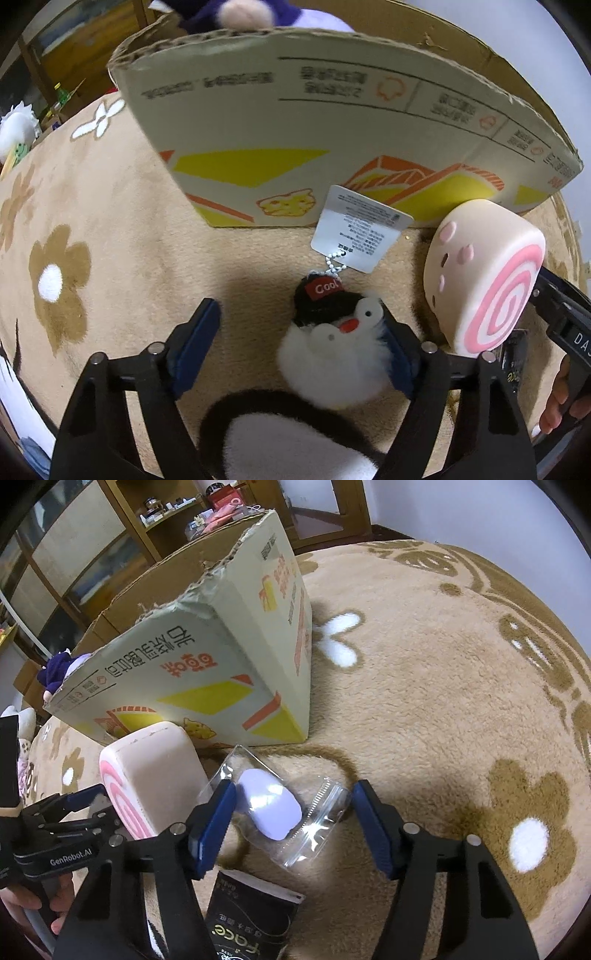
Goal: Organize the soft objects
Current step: 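Close the left tool on the penguin keychain while the right tool grasps the clear bag, then lift the penguin keychain with the left tool while the right tool lifts the clear bag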
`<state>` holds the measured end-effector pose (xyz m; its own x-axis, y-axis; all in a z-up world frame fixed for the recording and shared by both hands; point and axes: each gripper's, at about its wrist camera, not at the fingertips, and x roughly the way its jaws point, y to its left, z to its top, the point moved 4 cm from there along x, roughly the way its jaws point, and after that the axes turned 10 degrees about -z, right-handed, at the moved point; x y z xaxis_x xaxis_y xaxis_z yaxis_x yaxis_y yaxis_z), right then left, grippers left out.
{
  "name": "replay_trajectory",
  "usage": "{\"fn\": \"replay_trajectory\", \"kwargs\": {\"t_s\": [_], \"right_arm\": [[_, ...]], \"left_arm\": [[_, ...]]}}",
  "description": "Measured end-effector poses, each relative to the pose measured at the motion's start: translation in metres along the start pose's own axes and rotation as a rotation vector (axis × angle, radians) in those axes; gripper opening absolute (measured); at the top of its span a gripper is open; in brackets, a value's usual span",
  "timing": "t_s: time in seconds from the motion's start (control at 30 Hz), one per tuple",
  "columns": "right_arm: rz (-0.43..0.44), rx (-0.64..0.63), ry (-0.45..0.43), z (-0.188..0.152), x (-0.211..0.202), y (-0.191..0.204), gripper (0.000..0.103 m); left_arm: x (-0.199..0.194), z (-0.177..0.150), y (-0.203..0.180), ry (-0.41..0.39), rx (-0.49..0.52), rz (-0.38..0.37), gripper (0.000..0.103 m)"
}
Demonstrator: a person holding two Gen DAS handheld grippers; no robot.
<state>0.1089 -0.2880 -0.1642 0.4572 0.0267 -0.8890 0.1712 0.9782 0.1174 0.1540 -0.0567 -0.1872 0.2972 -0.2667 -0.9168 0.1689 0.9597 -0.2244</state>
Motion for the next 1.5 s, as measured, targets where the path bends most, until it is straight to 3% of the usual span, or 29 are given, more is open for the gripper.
{"fn": "replay_trajectory", "kwargs": {"t_s": [0.17,0.53,0.8,0.93,1.03,1.17,1.23,1.4,1.5], "right_arm": [[0.002,-0.017,0.004,-0.003,-0.001,0.003,0.072],[-0.029,-0.127,0.01,-0.014,-0.001,0.021,0.086],[-0.088,-0.23,0.011,-0.023,-0.001,0.03,0.086],[-0.101,-0.224,0.003,-0.023,-0.001,0.03,0.085],[-0.136,-0.225,0.0,-0.023,-0.001,0.027,0.073],[-0.131,-0.218,-0.002,-0.018,-0.002,0.022,0.067],[-0.14,-0.221,-0.005,-0.018,-0.003,0.021,0.059],[-0.143,-0.199,-0.014,-0.013,-0.008,0.013,0.027],[-0.135,-0.187,-0.009,-0.011,-0.008,0.009,0.021]], "left_arm": [[-0.002,-0.003,0.0,0.008,0.006,0.015,0.07],[-0.005,-0.013,0.004,0.014,-0.007,0.004,0.04],[-0.015,-0.012,-0.004,0.01,-0.005,0.001,0.034],[-0.024,-0.014,-0.006,-0.004,0.009,-0.015,0.033],[-0.031,-0.016,-0.01,-0.018,0.027,-0.018,0.033],[-0.032,-0.015,-0.014,-0.037,0.03,-0.025,0.033],[-0.037,-0.016,-0.016,-0.056,0.03,-0.026,0.033],[-0.052,-0.016,-0.018,-0.096,0.024,-0.019,0.033],[-0.057,-0.017,-0.018,-0.107,0.021,-0.01,0.033]]}}
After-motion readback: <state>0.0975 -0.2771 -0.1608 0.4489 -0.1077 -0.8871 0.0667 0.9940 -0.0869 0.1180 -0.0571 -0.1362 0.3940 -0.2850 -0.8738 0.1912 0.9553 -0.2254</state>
